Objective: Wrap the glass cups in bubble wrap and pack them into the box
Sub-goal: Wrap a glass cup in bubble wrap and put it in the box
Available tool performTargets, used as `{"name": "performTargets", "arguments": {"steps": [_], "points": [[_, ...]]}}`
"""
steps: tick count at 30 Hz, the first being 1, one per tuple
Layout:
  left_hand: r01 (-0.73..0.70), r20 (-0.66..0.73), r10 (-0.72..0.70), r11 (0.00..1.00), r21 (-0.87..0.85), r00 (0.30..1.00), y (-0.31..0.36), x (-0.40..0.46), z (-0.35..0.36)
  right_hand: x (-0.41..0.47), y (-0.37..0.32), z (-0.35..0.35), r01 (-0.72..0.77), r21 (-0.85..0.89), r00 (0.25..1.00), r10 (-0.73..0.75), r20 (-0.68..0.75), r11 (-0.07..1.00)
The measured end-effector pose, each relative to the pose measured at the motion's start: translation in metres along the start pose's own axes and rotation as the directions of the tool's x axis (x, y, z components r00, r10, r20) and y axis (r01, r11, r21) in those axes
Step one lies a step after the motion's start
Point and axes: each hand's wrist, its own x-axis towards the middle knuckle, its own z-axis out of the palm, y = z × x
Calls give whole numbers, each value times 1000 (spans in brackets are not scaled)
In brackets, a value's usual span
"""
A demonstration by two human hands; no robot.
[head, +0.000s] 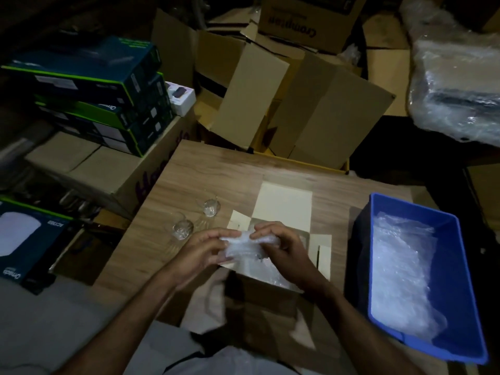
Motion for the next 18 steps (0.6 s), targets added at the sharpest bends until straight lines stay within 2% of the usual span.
{"name": "performTargets", "arguments": {"steps": [2,4,7,9,11,14,16,18], "points": [[17,1,-17,998,-64,1000,2,-1,-11,6,3,6,-124,34,992,125,-14,992],[-18,-87,18,1000,-1,996,4,2,-19,13,6,13,-226,93,974,227,0,970],[-84,-168,84,996,2,982,3,10,-31,26,7,28,-215,162,977,213,31,963],[-145,-196,149,989,35,969,3,18,-42,36,9,38,-219,141,976,213,53,966],[-165,-211,195,975,151,958,7,28,-57,47,12,46,-164,48,986,161,45,985],[-161,-269,269,917,365,925,18,51,-87,68,18,54,-58,-87,997,53,-54,995],[-127,-295,337,823,553,894,23,73,-108,82,23,57,-93,-128,989,76,-129,987],[-50,-274,346,696,716,898,24,96,-122,92,30,59,-123,-196,983,93,-156,973]]}}
